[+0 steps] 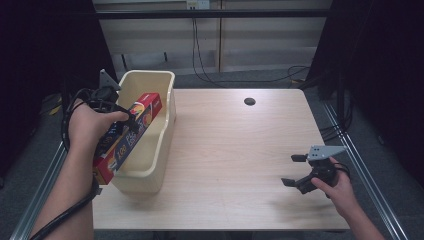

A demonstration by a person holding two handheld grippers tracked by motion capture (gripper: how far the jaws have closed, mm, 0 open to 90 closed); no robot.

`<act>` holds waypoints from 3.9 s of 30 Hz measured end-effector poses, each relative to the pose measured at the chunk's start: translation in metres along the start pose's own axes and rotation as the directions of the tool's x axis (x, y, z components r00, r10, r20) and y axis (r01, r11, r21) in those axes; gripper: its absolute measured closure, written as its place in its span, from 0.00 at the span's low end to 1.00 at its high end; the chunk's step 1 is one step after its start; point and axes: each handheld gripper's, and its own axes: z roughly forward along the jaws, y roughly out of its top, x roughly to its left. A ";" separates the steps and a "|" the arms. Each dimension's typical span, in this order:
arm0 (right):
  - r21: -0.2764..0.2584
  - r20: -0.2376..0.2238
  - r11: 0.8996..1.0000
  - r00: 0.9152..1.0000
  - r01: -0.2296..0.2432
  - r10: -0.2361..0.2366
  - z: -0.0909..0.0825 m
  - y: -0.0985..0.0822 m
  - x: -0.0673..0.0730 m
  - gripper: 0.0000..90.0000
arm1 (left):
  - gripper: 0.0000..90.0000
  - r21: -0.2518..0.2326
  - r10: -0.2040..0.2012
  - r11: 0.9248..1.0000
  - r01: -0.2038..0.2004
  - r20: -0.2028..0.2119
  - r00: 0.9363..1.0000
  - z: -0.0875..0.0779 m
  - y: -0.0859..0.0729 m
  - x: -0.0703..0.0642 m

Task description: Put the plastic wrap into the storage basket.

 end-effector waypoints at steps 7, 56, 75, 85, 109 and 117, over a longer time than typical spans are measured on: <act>0.001 0.000 1.000 1.000 0.003 -0.003 0.000 0.000 0.000 0.02 | 0.45 0.015 -0.006 1.000 0.006 0.005 1.000 0.010 -0.001 0.003; -0.007 0.008 1.000 1.000 0.001 -0.001 -0.002 0.000 0.000 0.02 | 0.44 0.061 -0.089 0.994 0.089 -0.006 0.996 0.048 -0.007 0.006; -0.005 0.002 1.000 1.000 0.001 -0.001 -0.002 0.000 -0.001 0.02 | 0.44 0.093 -0.113 0.989 0.113 -0.010 0.994 0.057 -0.003 0.006; -0.001 0.005 1.000 1.000 0.003 -0.003 -0.001 -0.001 0.000 0.02 | 0.42 0.101 -0.123 0.987 0.124 -0.012 0.992 0.058 -0.001 0.005; -0.007 0.005 1.000 1.000 0.003 -0.003 -0.003 0.000 0.000 0.02 | 0.29 -0.075 -0.037 0.996 0.045 0.113 0.993 0.027 0.010 -0.016; -0.017 0.019 1.000 1.000 -0.003 0.003 -0.007 -0.001 -0.002 0.02 | 0.20 -0.150 0.054 0.988 -0.029 0.159 0.986 0.023 0.015 -0.037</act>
